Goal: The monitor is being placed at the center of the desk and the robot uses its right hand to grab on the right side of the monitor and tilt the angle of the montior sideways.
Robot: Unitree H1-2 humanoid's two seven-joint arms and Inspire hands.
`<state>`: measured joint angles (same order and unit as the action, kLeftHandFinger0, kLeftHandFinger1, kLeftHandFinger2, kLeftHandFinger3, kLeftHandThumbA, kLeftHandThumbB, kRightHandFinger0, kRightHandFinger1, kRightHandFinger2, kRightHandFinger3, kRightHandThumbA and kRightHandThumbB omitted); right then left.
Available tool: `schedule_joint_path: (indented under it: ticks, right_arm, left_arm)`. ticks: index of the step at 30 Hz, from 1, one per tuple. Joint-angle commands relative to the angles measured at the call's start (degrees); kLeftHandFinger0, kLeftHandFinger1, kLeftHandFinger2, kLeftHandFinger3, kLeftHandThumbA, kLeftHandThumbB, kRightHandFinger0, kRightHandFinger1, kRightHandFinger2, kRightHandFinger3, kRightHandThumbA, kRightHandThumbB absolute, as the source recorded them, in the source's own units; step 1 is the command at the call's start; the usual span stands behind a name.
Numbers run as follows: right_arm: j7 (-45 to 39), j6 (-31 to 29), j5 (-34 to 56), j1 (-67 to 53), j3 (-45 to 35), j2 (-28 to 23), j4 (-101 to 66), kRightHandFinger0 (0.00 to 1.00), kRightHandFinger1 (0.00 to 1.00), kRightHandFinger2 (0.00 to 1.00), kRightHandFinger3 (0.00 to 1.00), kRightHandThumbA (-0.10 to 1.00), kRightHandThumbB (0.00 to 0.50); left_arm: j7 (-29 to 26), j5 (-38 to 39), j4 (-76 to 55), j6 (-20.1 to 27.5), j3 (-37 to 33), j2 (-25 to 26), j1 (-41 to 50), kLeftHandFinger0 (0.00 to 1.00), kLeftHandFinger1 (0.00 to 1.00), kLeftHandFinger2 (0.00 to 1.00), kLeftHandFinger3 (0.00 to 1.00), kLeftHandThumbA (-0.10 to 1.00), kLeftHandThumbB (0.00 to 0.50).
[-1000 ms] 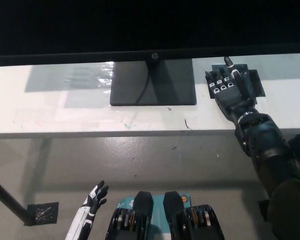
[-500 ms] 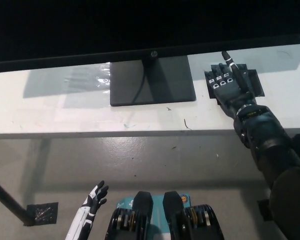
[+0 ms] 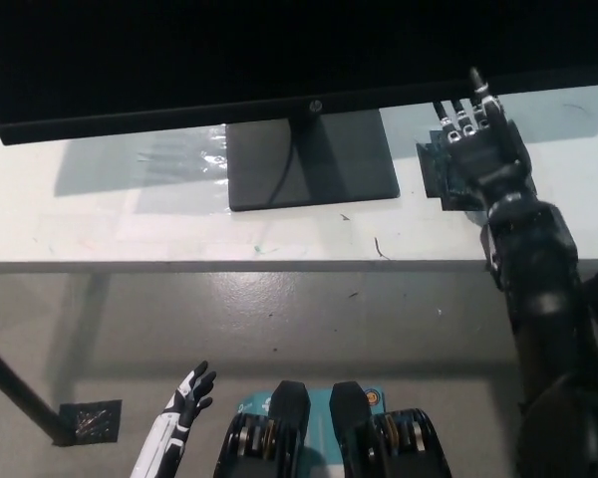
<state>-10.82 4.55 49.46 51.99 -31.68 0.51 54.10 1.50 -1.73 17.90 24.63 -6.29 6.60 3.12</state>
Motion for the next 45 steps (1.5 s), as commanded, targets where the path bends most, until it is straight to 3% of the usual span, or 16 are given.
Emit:
schedule_joint_path:
  ticks: [1, 3, 8, 9, 14, 18, 21, 30, 31, 32, 33, 37, 38, 40, 42, 45]
  right_arm:
    - [-4.1, 12.7, 6.5, -20.8, 12.3, 5.5, -58.4, 1.00, 1.00, 1.00, 1.00, 1.00, 0.401]
    - [-6.2, 13.2, 7.3, -29.2, 15.5, 4.2, -69.9, 1.00, 1.00, 1.00, 1.00, 1.00, 0.389]
    - [-8.1, 11.3, 6.0, -34.4, 17.9, 2.7, -76.5, 1.00, 1.00, 1.00, 1.00, 1.00, 0.383]
    - [-8.7, 10.3, 6.7, -37.9, 18.4, 2.2, -81.7, 1.00, 1.00, 1.00, 1.00, 1.00, 0.406]
    - [-10.3, 7.6, 6.9, -42.5, 20.2, 0.8, -88.1, 1.00, 1.00, 1.00, 1.00, 1.00, 0.407]
    - [-10.9, 5.4, 2.0, -47.2, 23.5, 0.7, -93.9, 1.00, 1.00, 1.00, 1.00, 1.00, 0.415]
    - [-15.9, -1.4, -7.0, -52.8, 28.0, 1.4, -98.0, 1.00, 1.00, 1.00, 1.00, 1.00, 0.436]
    - [-18.6, -7.0, -13.1, -59.7, 33.8, 1.4, -101.9, 1.00, 1.00, 1.00, 1.00, 1.00, 0.486]
    - [-19.9, -10.7, -16.5, -60.2, 34.9, 2.0, -97.9, 1.00, 1.00, 1.00, 1.00, 1.00, 0.464]
    - [-19.8, -19.2, -25.6, -61.0, 35.2, 4.0, -91.4, 1.00, 1.00, 1.00, 1.00, 1.00, 0.439]
    - [-18.3, -22.0, -30.0, -61.7, 35.0, 4.5, -89.0, 1.00, 1.00, 1.00, 1.00, 1.00, 0.407]
    - [-15.8, -23.5, -32.8, -62.1, 35.8, 4.3, -87.7, 1.00, 1.00, 1.00, 1.00, 1.00, 0.398]
    - [-12.1, -30.6, -40.7, -60.0, 33.0, 4.8, -75.8, 1.00, 1.00, 1.00, 1.00, 1.00, 0.278]
    - [-6.6, -31.5, -46.6, -58.7, 31.7, 4.3, -67.5, 1.00, 1.00, 1.00, 1.00, 1.00, 0.318]
    - [-3.1, -31.5, -48.5, -57.2, 31.8, 3.2, -59.3, 1.00, 1.00, 1.00, 1.00, 1.00, 0.251]
    - [-0.2, -31.5, -49.9, -55.9, 32.9, 1.9, -52.5, 1.00, 1.00, 1.00, 1.00, 1.00, 0.248]
  left_arm:
    - [-0.2, -0.4, -1.8, 2.3, -0.2, 0.5, -0.5, 1.00, 1.00, 1.00, 1.00, 1.00, 0.266]
    - [-0.3, -0.3, -1.4, 2.3, -0.1, 0.4, -0.5, 1.00, 1.00, 1.00, 1.00, 1.00, 0.281]
    - [-0.2, -0.2, -1.3, 2.3, 0.0, 0.5, -0.1, 1.00, 1.00, 1.00, 1.00, 1.00, 0.289]
    - [-0.3, -0.3, -1.2, 2.3, -0.1, 0.4, -0.2, 1.00, 1.00, 1.00, 1.00, 1.00, 0.299]
    - [-0.6, -0.6, -1.0, 2.3, -0.4, 0.0, -0.1, 1.00, 1.00, 1.00, 1.00, 1.00, 0.304]
    - [-0.6, -1.1, -1.1, 2.3, -0.6, 0.4, -0.5, 1.00, 1.00, 1.00, 1.00, 1.00, 0.307]
    - [-0.5, -1.0, -1.0, 2.3, -0.4, 0.6, -1.1, 1.00, 1.00, 1.00, 1.00, 1.00, 0.312]
    - [-0.6, -1.4, -0.8, 2.3, -0.7, 0.6, -1.1, 1.00, 1.00, 1.00, 1.00, 1.00, 0.329]
    - [-0.6, -1.2, -1.0, 2.3, -0.5, 0.6, -1.2, 1.00, 1.00, 1.00, 1.00, 1.00, 0.342]
    - [-0.9, -1.7, -1.0, 2.3, -0.7, 0.6, -1.3, 1.00, 1.00, 1.00, 1.00, 1.00, 0.338]
    - [-1.0, -1.9, -1.1, 2.3, -0.9, 0.7, -1.3, 1.00, 1.00, 1.00, 1.00, 1.00, 0.337]
    - [-0.8, -1.8, -1.2, 2.3, -0.9, 0.8, -1.2, 1.00, 1.00, 1.00, 1.00, 1.00, 0.335]
    - [-0.7, -1.7, -1.2, 2.3, -0.9, 0.7, -1.1, 1.00, 1.00, 1.00, 1.00, 1.00, 0.337]
    - [-1.4, -2.4, -1.2, 2.3, -1.1, 0.9, -1.0, 1.00, 1.00, 1.00, 1.00, 1.00, 0.334]
    - [-1.3, -2.4, -1.3, 2.3, -1.1, 1.0, -0.7, 1.00, 1.00, 1.00, 1.00, 1.00, 0.337]
    - [-0.9, -2.1, -1.3, 2.3, -1.0, 0.9, -0.9, 1.00, 1.00, 1.00, 1.00, 1.00, 0.342]
